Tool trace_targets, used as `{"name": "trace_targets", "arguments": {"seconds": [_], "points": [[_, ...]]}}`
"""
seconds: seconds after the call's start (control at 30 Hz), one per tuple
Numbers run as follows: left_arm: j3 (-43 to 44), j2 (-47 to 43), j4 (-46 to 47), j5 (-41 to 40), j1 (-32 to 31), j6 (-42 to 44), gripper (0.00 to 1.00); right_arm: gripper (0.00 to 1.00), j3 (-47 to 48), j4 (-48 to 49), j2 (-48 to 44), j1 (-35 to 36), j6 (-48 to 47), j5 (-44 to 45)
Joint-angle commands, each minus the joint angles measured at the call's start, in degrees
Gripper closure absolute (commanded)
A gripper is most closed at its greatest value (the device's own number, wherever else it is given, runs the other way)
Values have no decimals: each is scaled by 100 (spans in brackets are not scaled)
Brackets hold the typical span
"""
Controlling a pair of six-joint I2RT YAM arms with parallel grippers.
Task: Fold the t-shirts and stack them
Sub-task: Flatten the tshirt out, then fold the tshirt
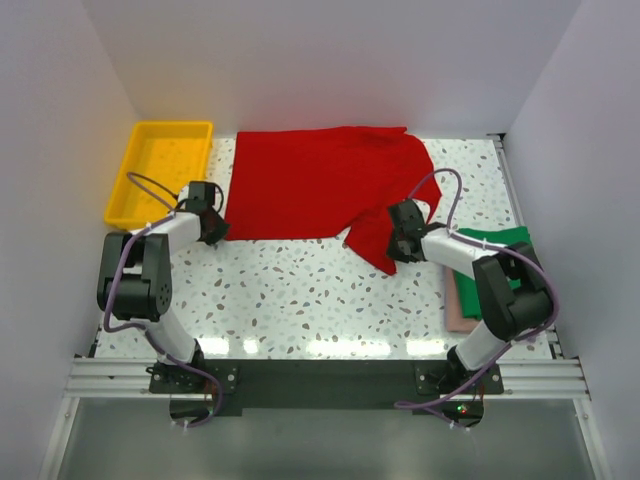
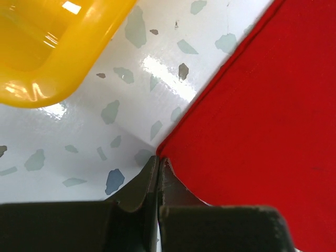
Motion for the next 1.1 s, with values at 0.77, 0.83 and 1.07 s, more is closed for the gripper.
{"name": "trace_targets", "arguments": {"seconds": [0.77,0.83,1.07], "points": [[-1442,-2768,-717,-332,617,339,100,100,-1611,-2404,-4679,108,269,-1010],[-1635,-2971,-744,-349,626,340,100,100,-1804,-2579,-5015,126,365,-1204],[-1865,-3526,-648,-77,626,313,100,100,-1859,-2783,-5579,143,498,-1380]]}}
